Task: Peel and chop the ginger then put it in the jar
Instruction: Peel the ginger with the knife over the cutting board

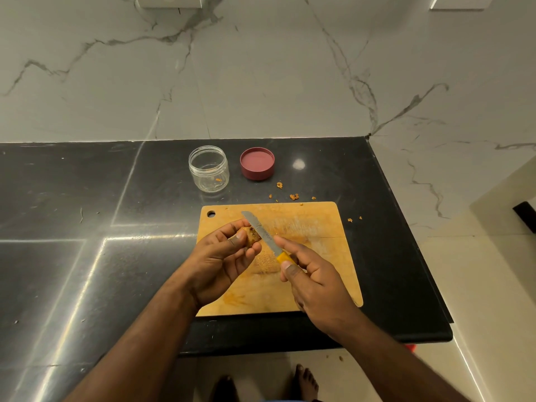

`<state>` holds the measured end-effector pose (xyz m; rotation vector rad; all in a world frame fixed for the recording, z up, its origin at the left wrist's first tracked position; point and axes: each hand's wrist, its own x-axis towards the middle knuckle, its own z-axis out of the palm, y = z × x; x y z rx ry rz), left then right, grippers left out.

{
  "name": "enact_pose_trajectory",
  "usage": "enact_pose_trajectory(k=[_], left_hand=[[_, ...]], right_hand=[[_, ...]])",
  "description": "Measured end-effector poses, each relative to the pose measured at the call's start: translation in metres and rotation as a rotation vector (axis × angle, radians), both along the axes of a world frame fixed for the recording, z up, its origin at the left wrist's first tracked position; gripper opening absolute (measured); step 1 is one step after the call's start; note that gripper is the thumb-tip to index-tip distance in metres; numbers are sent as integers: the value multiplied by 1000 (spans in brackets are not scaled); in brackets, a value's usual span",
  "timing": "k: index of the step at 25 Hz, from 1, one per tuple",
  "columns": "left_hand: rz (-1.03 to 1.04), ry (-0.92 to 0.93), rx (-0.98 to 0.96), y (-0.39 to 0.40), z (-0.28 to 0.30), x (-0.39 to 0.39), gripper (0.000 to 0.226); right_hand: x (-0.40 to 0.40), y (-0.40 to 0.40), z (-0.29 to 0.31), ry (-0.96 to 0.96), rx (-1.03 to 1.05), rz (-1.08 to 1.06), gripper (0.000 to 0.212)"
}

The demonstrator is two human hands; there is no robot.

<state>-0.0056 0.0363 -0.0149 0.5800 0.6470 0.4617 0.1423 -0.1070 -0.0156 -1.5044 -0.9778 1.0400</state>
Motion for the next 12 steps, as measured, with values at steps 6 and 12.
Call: enact_pose_trajectory(k=[6,12], left_hand=[[-10,-26,37,-4,0,1,46],[-29,-47,72,-4,-1,0,43]], right_hand=[[-2,-2,3,74,-9,-27,42],[-1,-3,5,200,-27,-6,42]])
